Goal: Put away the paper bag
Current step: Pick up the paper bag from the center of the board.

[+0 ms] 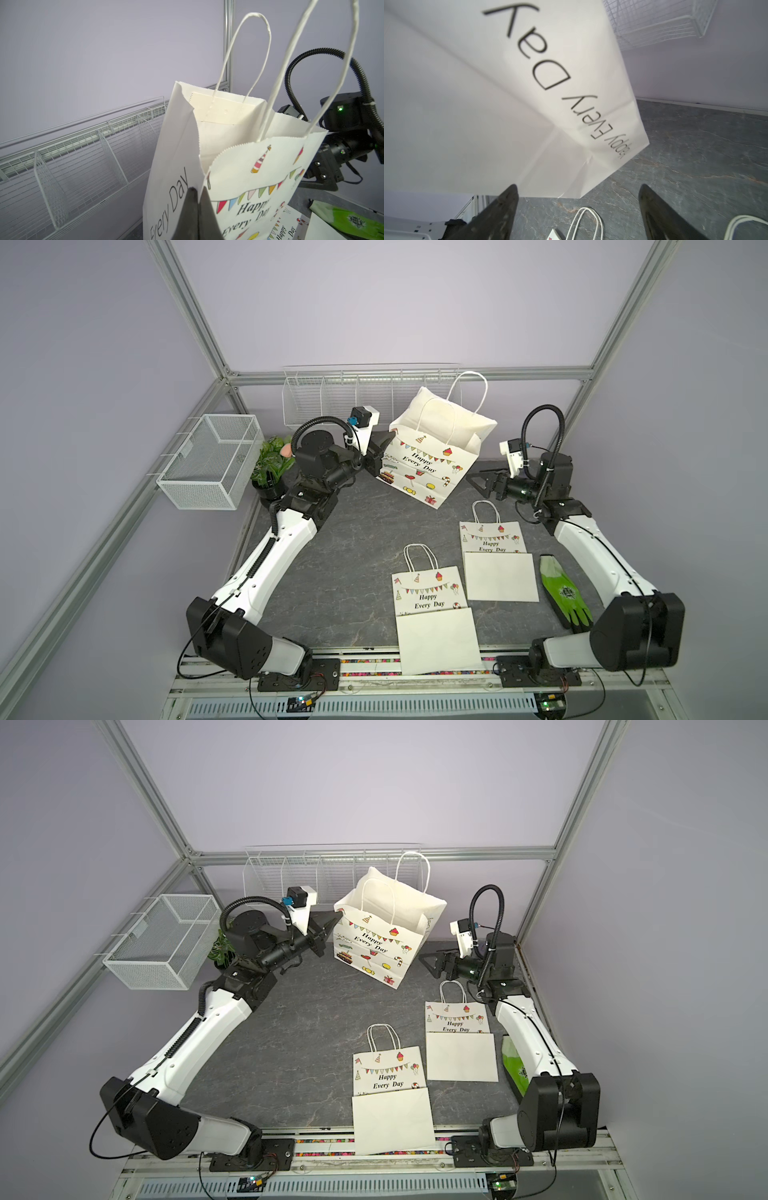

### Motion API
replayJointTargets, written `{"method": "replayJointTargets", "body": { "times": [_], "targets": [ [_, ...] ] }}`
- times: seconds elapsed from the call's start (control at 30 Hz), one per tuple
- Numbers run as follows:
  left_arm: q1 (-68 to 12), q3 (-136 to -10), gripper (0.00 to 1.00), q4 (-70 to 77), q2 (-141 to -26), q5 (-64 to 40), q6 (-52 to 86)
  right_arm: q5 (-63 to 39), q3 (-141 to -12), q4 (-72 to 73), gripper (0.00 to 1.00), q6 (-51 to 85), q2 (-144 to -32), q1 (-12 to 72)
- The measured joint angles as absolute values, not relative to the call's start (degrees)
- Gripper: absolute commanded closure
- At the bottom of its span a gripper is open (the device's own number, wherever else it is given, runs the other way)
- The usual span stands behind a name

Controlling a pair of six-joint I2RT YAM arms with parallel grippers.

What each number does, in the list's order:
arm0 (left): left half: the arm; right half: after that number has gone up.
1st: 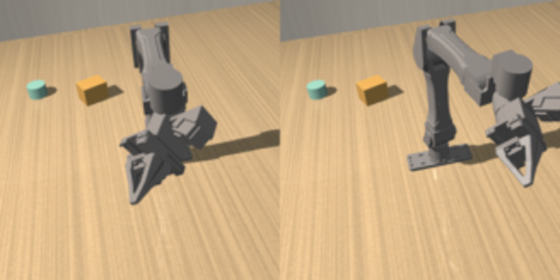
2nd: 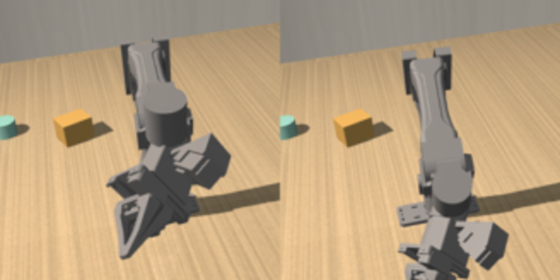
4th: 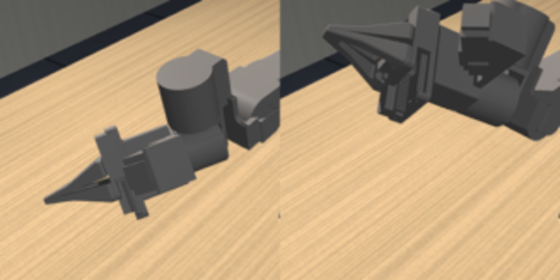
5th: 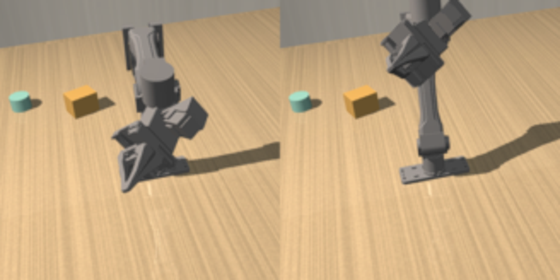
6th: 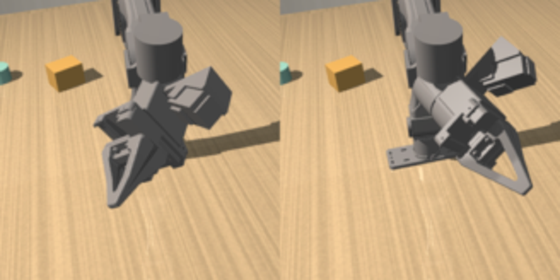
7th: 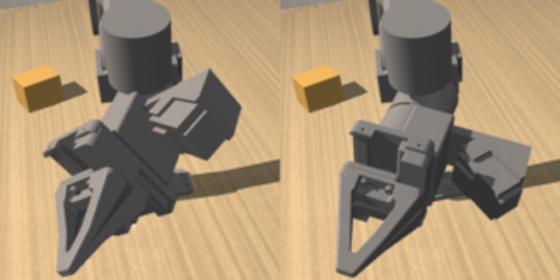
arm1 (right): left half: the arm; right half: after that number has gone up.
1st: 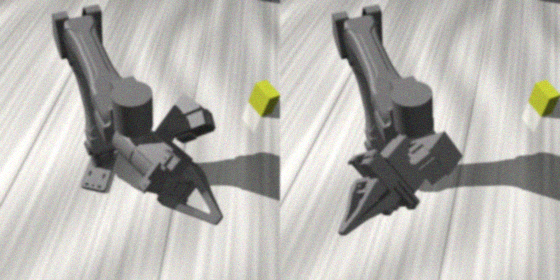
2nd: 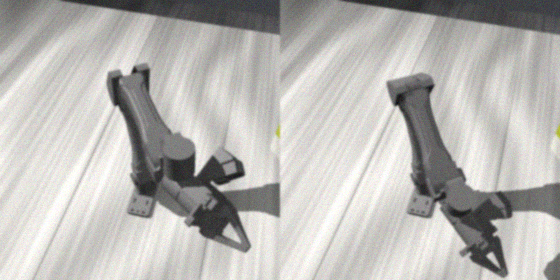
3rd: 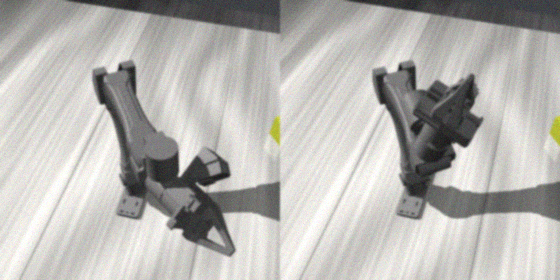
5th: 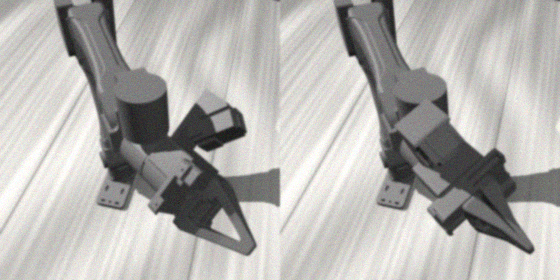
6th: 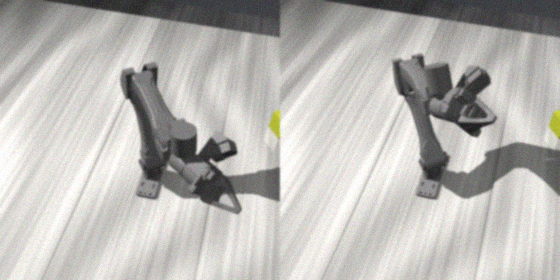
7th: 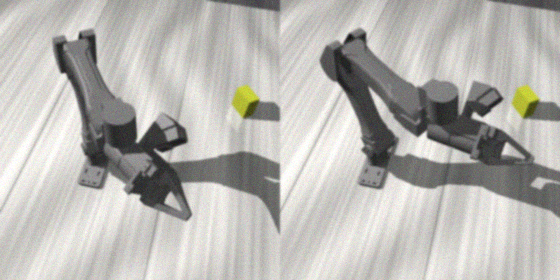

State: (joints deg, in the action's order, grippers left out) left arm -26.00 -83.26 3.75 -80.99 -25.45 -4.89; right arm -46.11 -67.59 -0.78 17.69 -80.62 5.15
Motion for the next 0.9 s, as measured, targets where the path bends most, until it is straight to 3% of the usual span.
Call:
{"method": "replayJointTargets", "body": {
  "times": [0.07,0.2,0.43,0.63,0.9],
  "targets": [
    [-26.0,-82.74,1.0,2.9,-79.7,-24.64,-4.51,-46.65,-67.79,-2.74,0.0,17.93,-80.12,5.74],
    [-26.0,-79.66,1.0,0.56,-75.85,-19.57,-4.08,-44.38,-67.88,-11.6,0.04,15.29,-78.5,9.43],
    [-25.98,-75.55,1.0,-3.44,-67.66,-3.99,-4.14,-30.59,-73.25,-29.41,0.18,6.79,-84.42,27.64],
    [-24.29,-71.4,1.0,-5.3,-60.53,7.11,-4.47,-22.59,-72.18,-35.42,0.18,5.76,-87.96,31.0],
    [-22.11,-62.63,1.0,-4.89,-53.65,14.17,-4.27,-14.2,-67.4,-37.69,0.18,6.0,-90.61,32.99]
  ]
}}
